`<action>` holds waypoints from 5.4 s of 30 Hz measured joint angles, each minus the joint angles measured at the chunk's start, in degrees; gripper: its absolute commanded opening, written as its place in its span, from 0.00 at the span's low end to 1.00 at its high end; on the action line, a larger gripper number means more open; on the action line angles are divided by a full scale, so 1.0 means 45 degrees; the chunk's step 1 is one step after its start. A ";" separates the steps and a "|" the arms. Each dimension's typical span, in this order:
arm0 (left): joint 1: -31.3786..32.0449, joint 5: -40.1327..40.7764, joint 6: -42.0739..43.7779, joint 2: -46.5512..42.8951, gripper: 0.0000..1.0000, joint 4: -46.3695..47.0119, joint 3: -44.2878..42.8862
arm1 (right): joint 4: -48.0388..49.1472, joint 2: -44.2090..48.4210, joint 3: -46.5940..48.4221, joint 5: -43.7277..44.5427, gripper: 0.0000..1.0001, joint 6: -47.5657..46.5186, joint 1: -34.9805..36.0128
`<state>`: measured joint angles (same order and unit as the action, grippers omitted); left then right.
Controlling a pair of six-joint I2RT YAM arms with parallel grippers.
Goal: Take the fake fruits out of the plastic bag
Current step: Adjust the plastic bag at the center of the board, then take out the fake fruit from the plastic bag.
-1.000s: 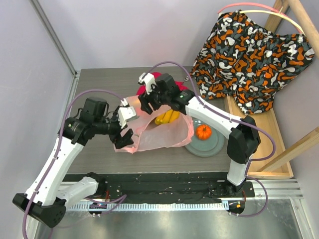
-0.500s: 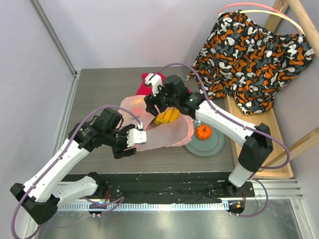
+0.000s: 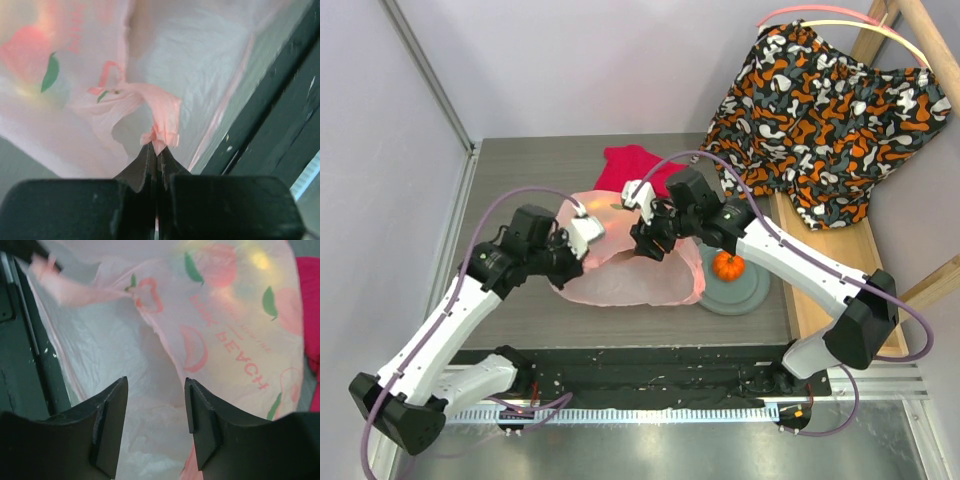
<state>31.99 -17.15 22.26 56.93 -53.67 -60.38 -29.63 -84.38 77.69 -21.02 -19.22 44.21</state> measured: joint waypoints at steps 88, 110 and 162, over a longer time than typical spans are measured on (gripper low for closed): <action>-0.5197 -0.3983 -1.0511 -0.1146 0.00 0.5387 0.1622 | 0.0228 -0.4551 0.1889 0.2667 0.65 -0.0622 -0.0792; -0.5221 -0.3978 -1.0496 -0.1122 0.00 0.5387 0.1647 | 0.0612 -0.2803 0.0447 0.2574 0.01 -0.1812 0.0563; -0.5401 -0.3959 -1.0506 -0.1103 0.00 0.5508 0.2045 | -0.0257 -0.6309 0.2919 0.2322 0.01 -0.1632 -0.1622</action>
<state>7.68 -34.96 -25.02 51.96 -28.88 -51.18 -30.79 -112.77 90.83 -10.57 -26.57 36.91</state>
